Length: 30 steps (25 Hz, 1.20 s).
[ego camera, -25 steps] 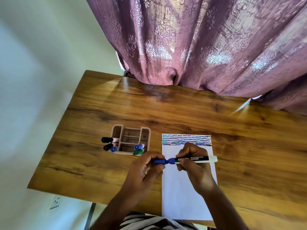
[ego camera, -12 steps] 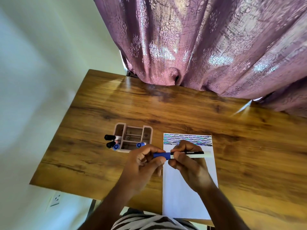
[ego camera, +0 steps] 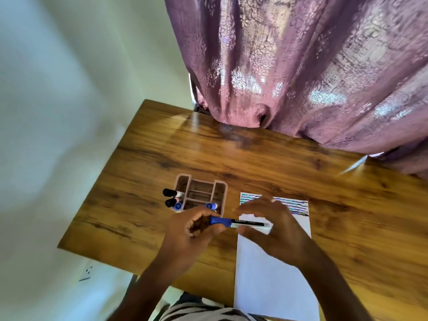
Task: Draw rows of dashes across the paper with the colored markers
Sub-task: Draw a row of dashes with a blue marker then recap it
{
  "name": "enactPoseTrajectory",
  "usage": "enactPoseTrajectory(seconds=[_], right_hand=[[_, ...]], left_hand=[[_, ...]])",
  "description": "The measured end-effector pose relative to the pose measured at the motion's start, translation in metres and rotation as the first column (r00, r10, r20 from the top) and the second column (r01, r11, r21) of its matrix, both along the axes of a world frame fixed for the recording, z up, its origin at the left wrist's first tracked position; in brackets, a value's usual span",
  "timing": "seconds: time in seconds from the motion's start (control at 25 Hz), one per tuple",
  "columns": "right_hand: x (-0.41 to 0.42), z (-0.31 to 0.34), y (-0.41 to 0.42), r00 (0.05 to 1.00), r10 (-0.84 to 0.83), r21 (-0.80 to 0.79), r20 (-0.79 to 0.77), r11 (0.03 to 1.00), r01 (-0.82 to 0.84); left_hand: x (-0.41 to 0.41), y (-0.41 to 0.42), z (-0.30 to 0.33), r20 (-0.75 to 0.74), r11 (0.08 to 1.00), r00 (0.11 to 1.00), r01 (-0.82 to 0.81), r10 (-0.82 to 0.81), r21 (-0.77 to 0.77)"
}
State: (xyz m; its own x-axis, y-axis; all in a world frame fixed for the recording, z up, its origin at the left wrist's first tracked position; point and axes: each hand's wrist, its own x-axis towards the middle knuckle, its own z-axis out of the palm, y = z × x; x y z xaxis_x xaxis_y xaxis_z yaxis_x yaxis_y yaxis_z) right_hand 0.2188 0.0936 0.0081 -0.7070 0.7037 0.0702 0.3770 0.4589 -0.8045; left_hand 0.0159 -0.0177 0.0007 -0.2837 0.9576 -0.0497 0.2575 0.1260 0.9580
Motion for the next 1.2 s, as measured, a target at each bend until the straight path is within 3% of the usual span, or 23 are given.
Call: enactPoseTrajectory(seconds=[0.12,0.24,0.36,0.48,0.72,1.0,1.2], right_hand=[[-0.024,0.001,-0.002,0.984,0.155,0.090,0.088,0.983,-0.162],[-0.033,0.014,0.011,0.999,0.026,0.139,0.033,0.990,-0.031],[-0.052,0.036,0.025,0.989,-0.094,0.143,-0.113,0.984,0.110],[-0.098,0.040,0.034,0.991,-0.016,0.060,-0.135,0.998,0.024],[-0.160,0.002,0.046,0.979,0.193,-0.022,0.063,0.981,-0.192],[-0.186,-0.021,0.054,0.871,0.340,-0.076,0.356,0.939,-0.335],[-0.185,-0.021,0.054,0.848,0.347,-0.047,0.401,0.932,-0.359]], left_hand=[[0.005,0.005,0.000,0.074,0.997,0.995,-0.070,0.067,0.043],[0.002,0.002,-0.012,0.203,0.979,0.962,-0.196,0.181,0.055],[0.008,-0.009,-0.033,0.136,0.989,0.980,-0.148,0.145,0.014],[0.011,-0.017,-0.050,0.028,0.992,0.992,-0.126,0.126,-0.025],[0.003,-0.015,-0.067,-0.017,0.988,0.991,-0.136,0.135,-0.077],[-0.002,-0.015,-0.071,-0.014,0.990,0.993,-0.121,0.120,-0.076],[-0.004,-0.014,-0.072,-0.030,0.987,0.989,-0.149,0.147,-0.068]])
